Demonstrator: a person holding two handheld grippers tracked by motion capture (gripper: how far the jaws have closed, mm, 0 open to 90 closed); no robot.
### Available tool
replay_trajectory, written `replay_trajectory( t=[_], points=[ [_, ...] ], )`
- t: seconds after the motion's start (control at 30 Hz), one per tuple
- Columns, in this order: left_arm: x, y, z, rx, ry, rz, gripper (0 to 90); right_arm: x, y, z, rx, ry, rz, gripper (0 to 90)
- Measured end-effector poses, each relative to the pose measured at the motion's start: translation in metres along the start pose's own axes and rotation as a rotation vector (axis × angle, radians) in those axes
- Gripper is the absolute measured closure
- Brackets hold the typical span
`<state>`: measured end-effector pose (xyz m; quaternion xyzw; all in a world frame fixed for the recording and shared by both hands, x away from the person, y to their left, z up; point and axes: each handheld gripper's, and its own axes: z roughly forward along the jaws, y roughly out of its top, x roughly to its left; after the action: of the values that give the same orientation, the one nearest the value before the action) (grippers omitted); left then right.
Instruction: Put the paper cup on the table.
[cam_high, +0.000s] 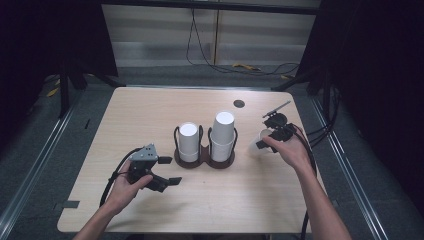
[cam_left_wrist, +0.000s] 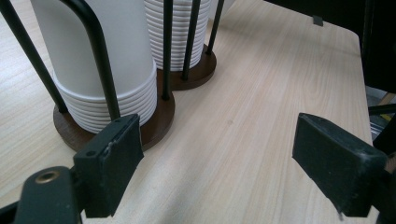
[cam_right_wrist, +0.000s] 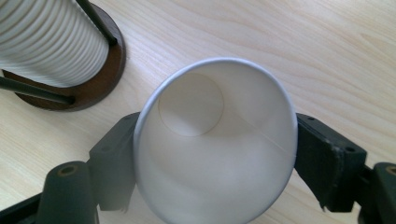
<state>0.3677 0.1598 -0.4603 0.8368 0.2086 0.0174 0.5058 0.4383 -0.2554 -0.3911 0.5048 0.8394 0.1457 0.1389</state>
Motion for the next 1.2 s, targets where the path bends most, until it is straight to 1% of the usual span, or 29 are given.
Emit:
replay_trajectory(
  t=[0.1,0.13,0.17,0.23,0.27,0.3,0.33,0.4,0.43,0.47,0.53,0.57,0.63,0.67,0.7,0.8,0.87,0.93,0.97,1.0,1.07,1.1,1.17,1.2],
  points=[
    [0.000,0.000,-0.001,0.000,0.002,-0.002,15.8,0.001,0.007,0.002,0.036,-0.012,-0.007,22.5],
    [0.000,0.000,-0.001,0.000,0.002,-0.002,15.8,0.001,0.007,0.002,0.036,-0.012,-0.007,22.5],
    [0.000,0.000,-0.001,0.000,0.003,-0.003,15.8,0.003,0.009,0.005,0.064,-0.036,-0.030,22.4],
    [0.001,0.000,-0.001,0.002,0.002,-0.004,15.8,0.003,0.011,0.006,0.072,-0.030,-0.030,22.3],
    [0.001,0.000,-0.001,0.003,0.001,0.000,15.8,0.004,0.013,0.009,0.084,-0.038,-0.040,21.7],
    [0.001,0.000,0.000,0.004,0.002,0.001,15.8,0.004,0.013,0.009,0.084,-0.038,-0.040,21.7],
    [0.001,0.000,0.000,0.002,-0.003,-0.003,15.8,0.005,0.016,0.013,0.103,-0.056,-0.038,21.0],
    [0.001,0.000,0.000,0.005,-0.005,-0.004,15.8,0.005,0.017,0.015,0.109,-0.059,-0.038,20.7],
    [0.001,-0.001,0.000,0.012,0.000,0.005,15.8,0.005,0.018,0.018,0.112,-0.057,-0.038,19.6],
    [0.001,-0.001,0.000,0.010,0.001,-0.005,15.8,0.005,0.020,0.020,0.101,-0.064,-0.024,19.0],
    [0.001,-0.001,0.000,0.007,0.001,-0.003,15.8,0.005,0.021,0.020,0.094,-0.063,-0.031,18.8],
    [0.001,-0.001,-0.001,0.010,0.002,-0.001,15.8,0.005,0.021,0.023,0.064,-0.068,-0.013,17.9],
    [0.002,-0.001,0.000,0.006,0.000,-0.002,15.8,0.005,0.021,0.024,0.053,-0.066,-0.006,17.7],
    [0.002,-0.001,0.000,0.004,0.002,0.000,15.8,0.005,0.020,0.027,0.027,-0.057,0.015,17.1],
    [0.002,-0.001,0.000,0.004,0.002,0.000,15.8,0.005,0.020,0.027,0.027,-0.057,0.015,17.1],
    [0.002,-0.001,-0.001,0.004,0.000,-0.007,15.8,0.007,0.019,0.032,0.016,-0.038,0.020,16.6],
    [0.002,-0.001,-0.001,0.004,0.002,-0.003,15.8,0.007,0.019,0.032,0.014,-0.037,0.024,16.5],
    [0.002,-0.001,-0.001,0.007,0.002,-0.003,15.8,0.007,0.019,0.033,0.001,-0.041,0.029,16.4],
    [0.002,-0.001,-0.001,0.007,0.002,-0.003,15.9,0.006,0.018,0.033,-0.003,-0.034,0.032,16.4],
    [0.002,-0.001,-0.001,0.007,0.002,-0.003,15.8,0.006,0.016,0.033,-0.019,-0.032,0.040,16.2],
    [0.002,-0.001,-0.001,0.007,0.001,-0.003,15.8,0.006,0.015,0.033,-0.024,-0.028,0.040,16.1],
    [0.002,-0.001,-0.001,0.005,0.003,-0.001,15.8,0.006,0.013,0.033,-0.030,-0.024,0.046,16.1],
    [0.002,-0.001,0.000,0.007,0.004,-0.002,15.8,0.005,0.008,0.035,-0.037,0.004,0.066,15.9],
    [0.003,-0.002,0.000,0.011,0.006,-0.001,15.8,0.005,0.007,0.036,-0.046,0.004,0.078,15.9]
  ],
)
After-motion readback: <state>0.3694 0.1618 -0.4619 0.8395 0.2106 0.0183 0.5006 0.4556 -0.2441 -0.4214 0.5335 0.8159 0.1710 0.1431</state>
